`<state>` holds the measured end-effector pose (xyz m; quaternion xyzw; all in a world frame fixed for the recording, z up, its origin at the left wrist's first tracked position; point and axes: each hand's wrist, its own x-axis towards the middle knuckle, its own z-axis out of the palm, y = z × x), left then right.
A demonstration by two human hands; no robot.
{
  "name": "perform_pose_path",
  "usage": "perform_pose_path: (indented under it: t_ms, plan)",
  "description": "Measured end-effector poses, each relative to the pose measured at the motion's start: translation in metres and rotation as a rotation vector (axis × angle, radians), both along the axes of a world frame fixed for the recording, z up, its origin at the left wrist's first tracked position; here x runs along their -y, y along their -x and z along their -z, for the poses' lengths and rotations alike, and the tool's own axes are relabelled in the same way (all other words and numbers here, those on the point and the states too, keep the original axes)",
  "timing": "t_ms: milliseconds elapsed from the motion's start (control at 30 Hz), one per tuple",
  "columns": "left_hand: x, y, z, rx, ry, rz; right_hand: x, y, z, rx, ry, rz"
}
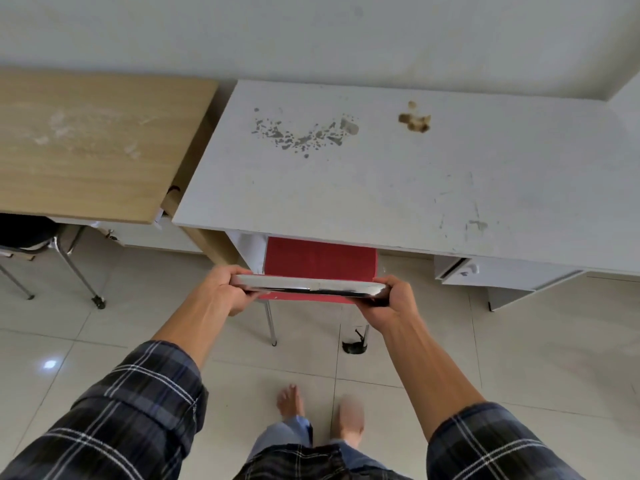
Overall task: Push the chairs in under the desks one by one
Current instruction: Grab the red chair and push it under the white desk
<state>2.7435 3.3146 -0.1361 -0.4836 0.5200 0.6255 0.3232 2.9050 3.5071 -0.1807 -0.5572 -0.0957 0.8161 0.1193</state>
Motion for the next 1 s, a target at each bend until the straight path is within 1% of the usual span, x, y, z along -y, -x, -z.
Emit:
perform_pose_path:
  t_ms: [233, 367, 567, 800, 867, 933, 1000]
  plan:
    - [-0.013, 0.068, -0.008, -0.012, 0.018, 0.042, 0.001, 0.059, -0.005, -0.039, 0.030, 0.037]
    - [-0.020, 0.094, -0.013, -0.038, 0.011, 0.084, -0.003, 0.085, -0.006, -0.004, 0.024, 0.031]
    - [-0.020, 0.102, -0.004, -0.029, 0.028, 0.117, -0.005, 0.090, -0.001, 0.048, 0.017, 0.041]
    - [-0.026, 0.087, -0.010, -0.066, 0.025, 0.128, -0.017, 0.083, -0.008, 0.072, 0.040, -0.002]
    - [-0.028, 0.084, -0.011, -0.087, 0.073, 0.115, -0.019, 0.080, -0.010, 0.062, 0.038, -0.070]
    - [-0.034, 0.078, -0.011, -0.164, 0.179, 0.135, -0.022, 0.074, -0.010, 0.064, 0.037, -0.167]
    - [-0.043, 0.066, -0.010, -0.316, 0.396, 0.183, -0.026, 0.064, -0.010, 0.061, 0.024, -0.276]
